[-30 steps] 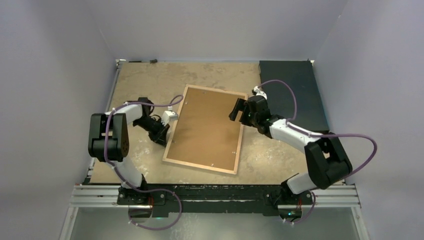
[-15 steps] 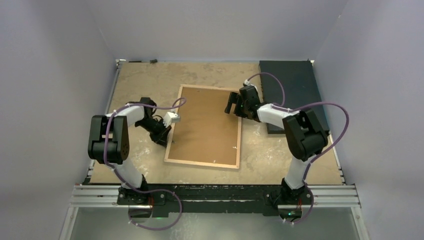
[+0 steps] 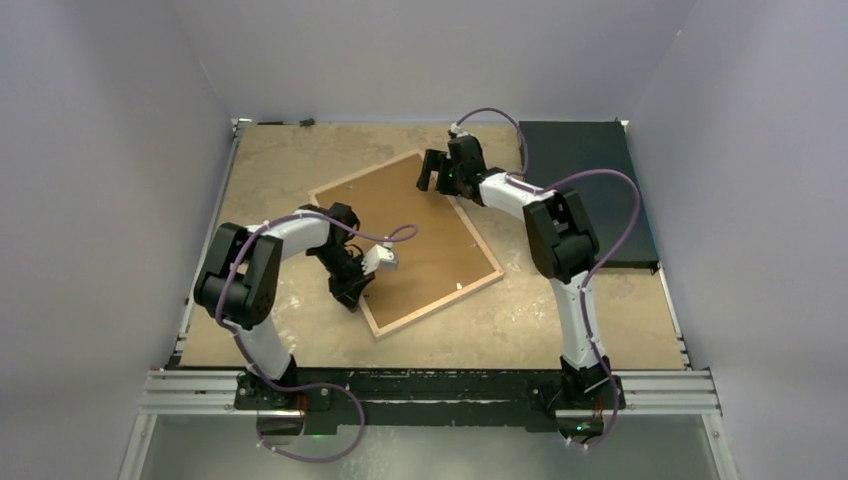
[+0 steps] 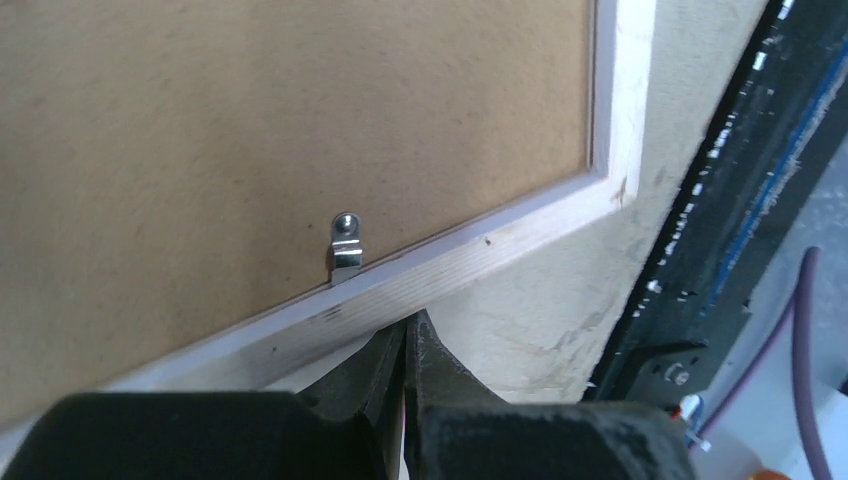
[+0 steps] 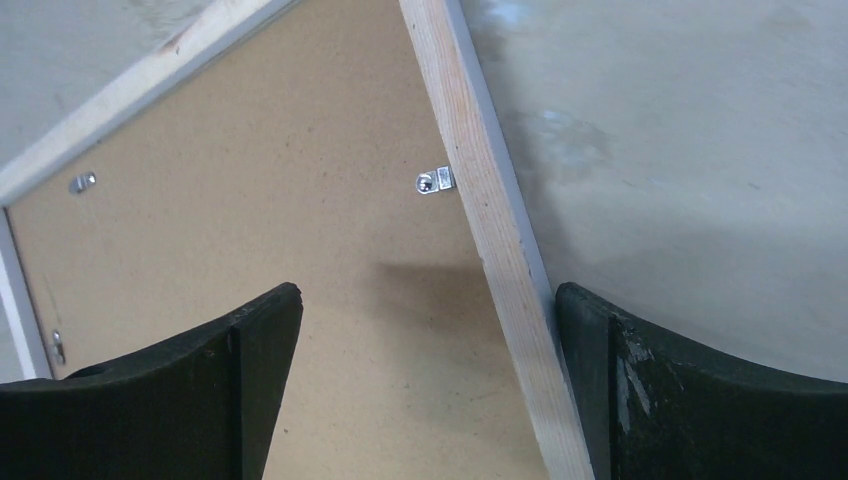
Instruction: Put the photo into the frame
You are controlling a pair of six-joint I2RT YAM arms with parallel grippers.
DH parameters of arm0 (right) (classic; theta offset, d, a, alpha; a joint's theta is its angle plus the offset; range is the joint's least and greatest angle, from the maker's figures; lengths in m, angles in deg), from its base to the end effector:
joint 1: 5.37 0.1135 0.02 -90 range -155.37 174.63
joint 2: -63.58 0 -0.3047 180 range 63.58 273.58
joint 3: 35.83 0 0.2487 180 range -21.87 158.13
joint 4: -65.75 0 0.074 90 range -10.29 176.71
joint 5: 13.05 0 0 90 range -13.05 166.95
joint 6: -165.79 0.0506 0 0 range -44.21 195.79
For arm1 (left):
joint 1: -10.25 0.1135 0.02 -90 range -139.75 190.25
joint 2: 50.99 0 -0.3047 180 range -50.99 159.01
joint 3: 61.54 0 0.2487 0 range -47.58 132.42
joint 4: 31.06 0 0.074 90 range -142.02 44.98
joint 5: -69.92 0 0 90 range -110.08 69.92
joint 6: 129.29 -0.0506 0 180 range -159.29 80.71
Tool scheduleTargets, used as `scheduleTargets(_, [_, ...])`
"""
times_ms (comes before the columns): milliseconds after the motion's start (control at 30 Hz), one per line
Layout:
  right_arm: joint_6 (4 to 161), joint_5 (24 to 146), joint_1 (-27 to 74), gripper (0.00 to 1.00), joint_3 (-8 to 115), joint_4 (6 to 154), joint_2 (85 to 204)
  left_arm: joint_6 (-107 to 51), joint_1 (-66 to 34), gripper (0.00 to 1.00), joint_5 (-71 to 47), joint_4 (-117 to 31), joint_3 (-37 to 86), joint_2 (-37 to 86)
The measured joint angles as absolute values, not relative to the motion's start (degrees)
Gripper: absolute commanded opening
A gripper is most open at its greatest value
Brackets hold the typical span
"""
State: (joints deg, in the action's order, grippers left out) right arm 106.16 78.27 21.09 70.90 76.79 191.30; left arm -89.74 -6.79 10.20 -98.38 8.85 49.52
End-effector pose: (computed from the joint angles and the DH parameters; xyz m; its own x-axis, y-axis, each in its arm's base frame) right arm 0.4867 0.2435 0.1994 -0.6437 0.2442 -0.7253 -0.1594 0.8842 0.4392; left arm 0.2559 -0.1051 0.1716 -0.4567 0.8364 -0.3031 0.8524 0.3139 -0.4182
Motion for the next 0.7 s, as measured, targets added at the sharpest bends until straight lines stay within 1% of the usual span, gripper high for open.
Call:
scheduleTargets(100, [105.3,80.6,21.9,0.99,73.2,76.2,193.0,-88.8,-10.6,0.0,10.1,-100.4,9.3,50.8])
scheduleTargets(300, [103.8,83.1,22.9,0.99,73.3,75.9,193.1,-85.9,-15.9,0.0,9.9,-103.4,10.2,53.0])
scheduleTargets(433, [103.0,82.3,23.2,0.99,72.0,75.7,192.1,-85.1,-18.0,0.06,9.4,-104.9,11.5,53.8])
scheduleTargets(600, [102.3,79.8,23.7,0.99,67.2,77.4,186.1,-88.0,-16.1,0.13,9.0,-107.7,14.4,53.9])
scheduleTargets(700, [102.3,78.9,24.4,0.99,64.3,77.7,180.9,-91.2,-8.6,0.16,9.3,-110.3,19.7,53.9])
